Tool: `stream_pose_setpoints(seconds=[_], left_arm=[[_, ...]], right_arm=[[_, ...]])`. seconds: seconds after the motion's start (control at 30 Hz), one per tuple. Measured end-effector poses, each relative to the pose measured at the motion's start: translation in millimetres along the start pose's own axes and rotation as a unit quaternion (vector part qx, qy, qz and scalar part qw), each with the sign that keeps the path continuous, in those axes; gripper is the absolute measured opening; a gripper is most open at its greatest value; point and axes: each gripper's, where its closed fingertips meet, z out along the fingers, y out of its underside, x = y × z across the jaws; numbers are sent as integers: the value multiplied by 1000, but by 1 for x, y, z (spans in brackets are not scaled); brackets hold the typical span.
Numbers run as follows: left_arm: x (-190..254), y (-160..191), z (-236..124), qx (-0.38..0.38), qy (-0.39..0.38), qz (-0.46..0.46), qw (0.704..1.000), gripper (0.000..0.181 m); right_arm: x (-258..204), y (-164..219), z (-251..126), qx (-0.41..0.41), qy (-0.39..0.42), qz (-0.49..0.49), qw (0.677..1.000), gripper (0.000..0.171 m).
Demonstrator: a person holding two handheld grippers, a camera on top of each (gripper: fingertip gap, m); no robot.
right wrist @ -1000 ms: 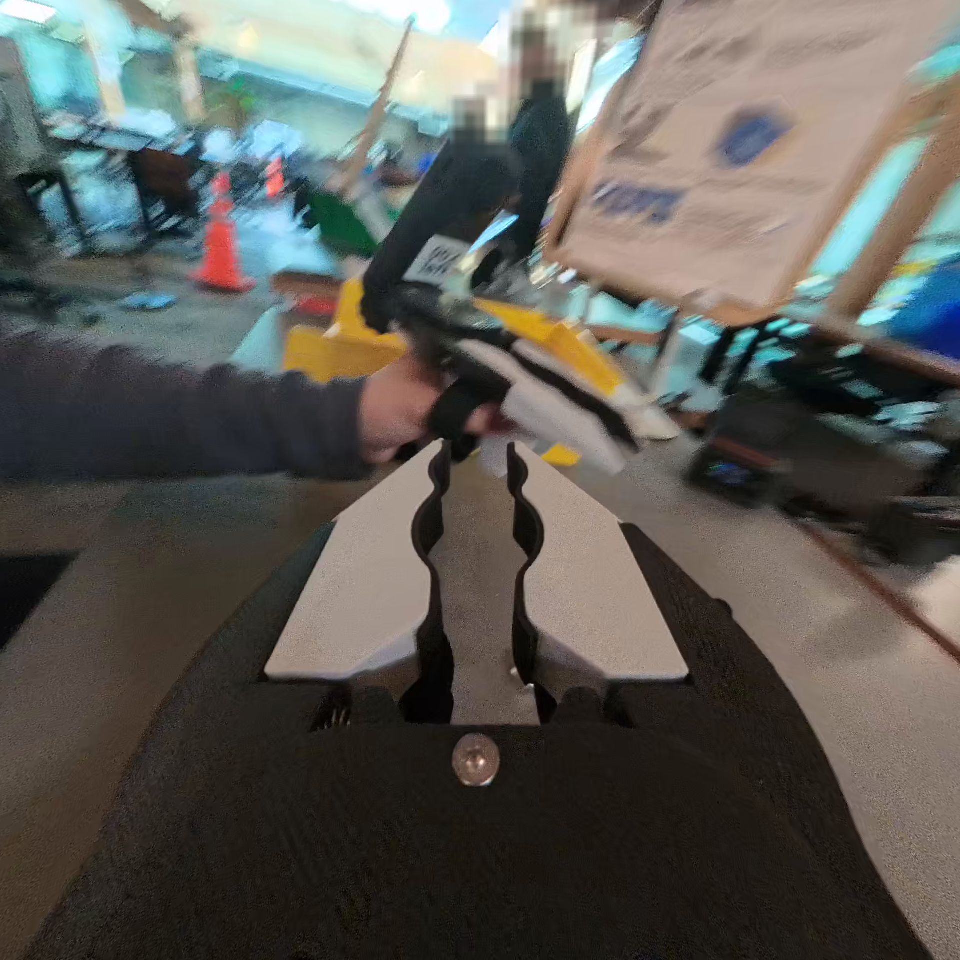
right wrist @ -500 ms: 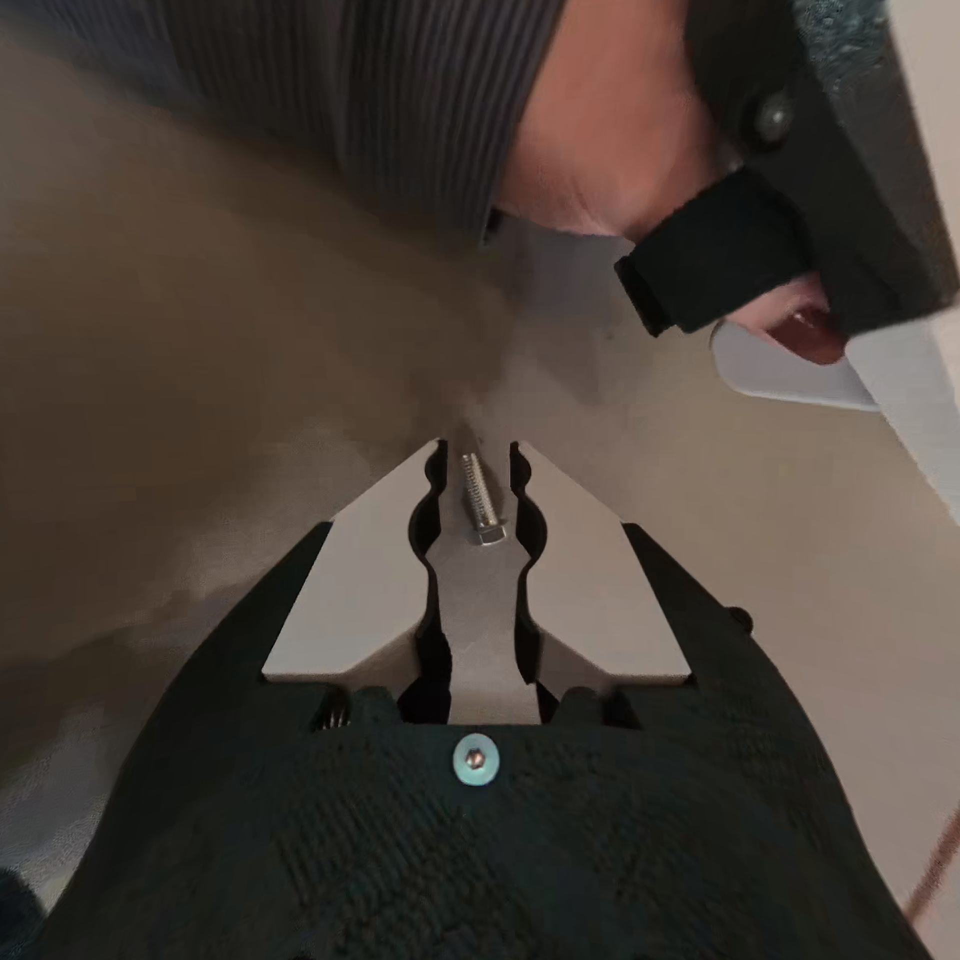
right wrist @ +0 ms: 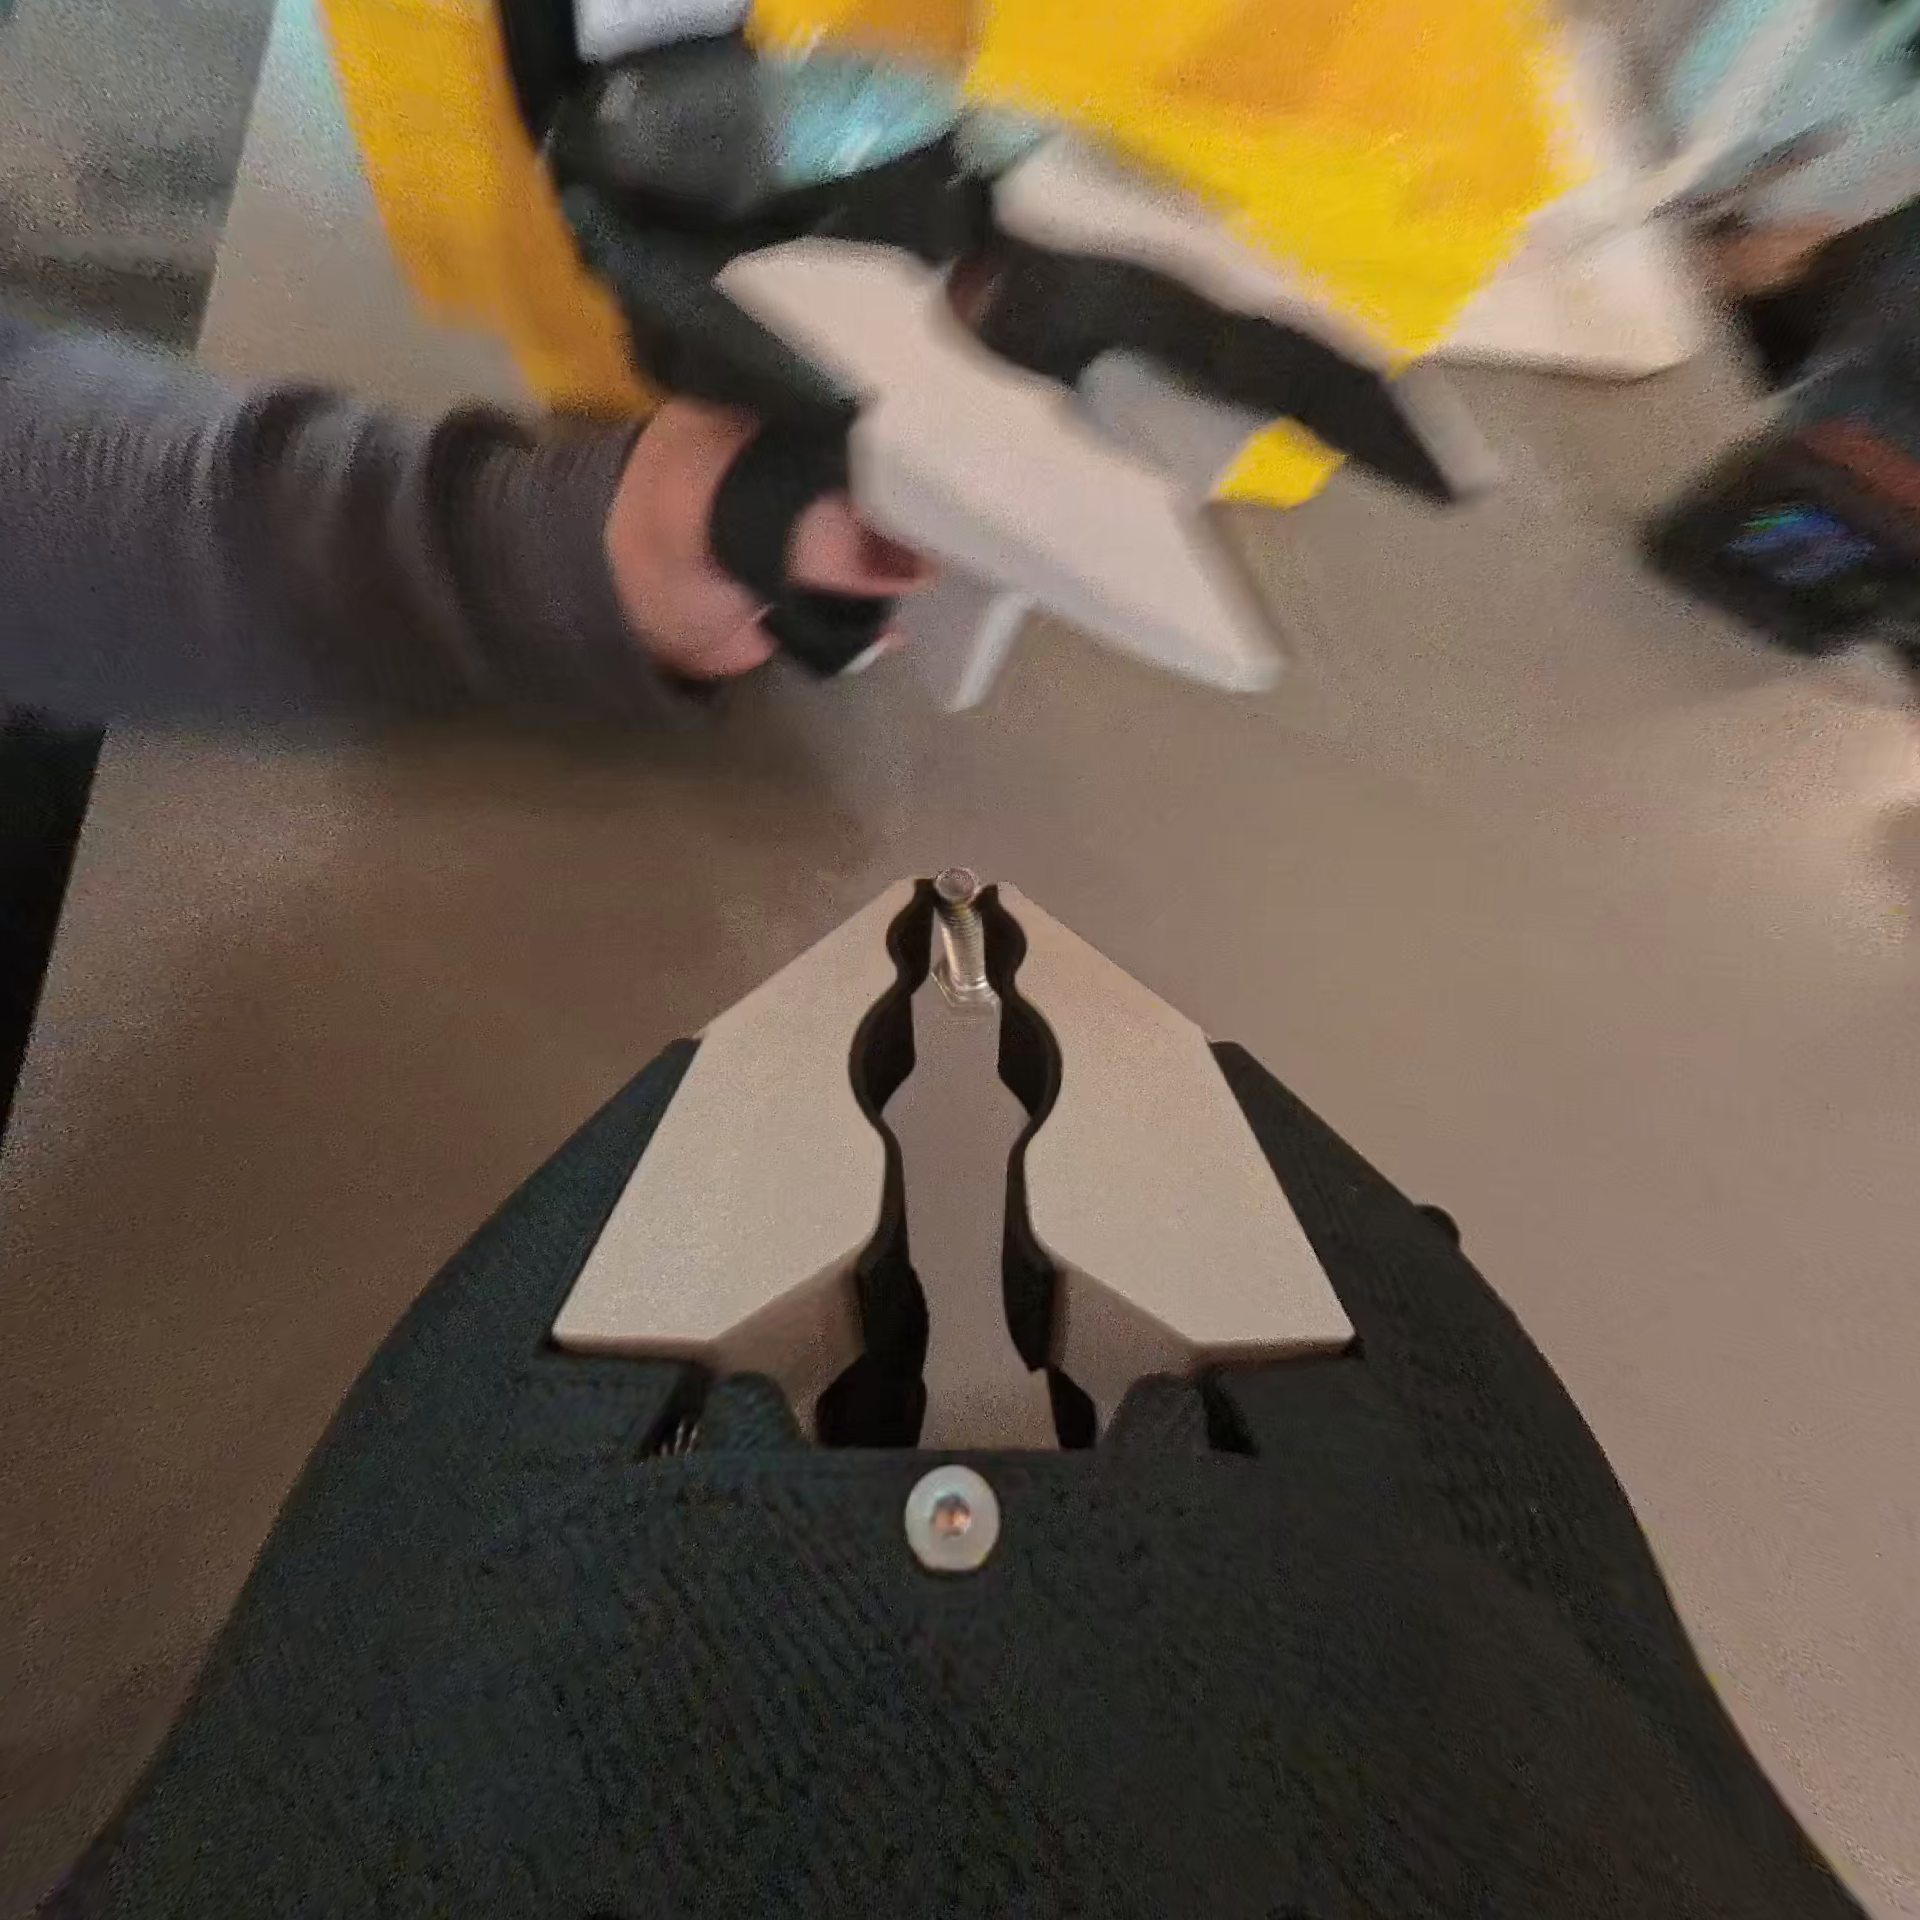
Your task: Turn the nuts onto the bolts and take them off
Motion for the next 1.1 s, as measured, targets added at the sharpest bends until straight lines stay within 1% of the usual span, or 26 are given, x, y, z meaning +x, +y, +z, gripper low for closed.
stream_pose_setpoints(seconds=[0.03,0.13,0.17,0.2,0.3,0.4,0.47,0.57,0.67,0.83,1.1], left_arm=[[7,2,2,-7,27,-9,1000,56],[28,17,8,-48,112,-57,991,67],[35,22,10,-62,137,-73,986,71],[42,26,11,-76,160,-80,981,71],[66,36,11,-109,211,-55,970,60],[86,49,10,-147,250,-26,957,52],[86,51,11,-150,247,-18,957,48],[80,44,11,-128,236,-31,963,43],[79,39,9,-116,243,-47,962,32],[88,42,8,-127,270,-57,953,32],[87,39,7,-116,266,-50,956,21]], right_arm=[[11,-5,-10,48,28,23,998,8],[30,-10,-39,158,59,89,982,7],[33,-10,-47,182,64,104,976,7],[35,-10,-52,197,64,113,972,7],[33,-10,-59,216,53,115,968,7],[24,-14,-59,223,29,104,969,7],[19,-16,-57,225,16,99,969,7],[16,-17,-54,226,8,94,970,7],[12,-21,-55,236,-2,93,967,7],[7,-28,-60,260,-18,94,961,7],[4,-34,-60,275,-22,94,957,7]])
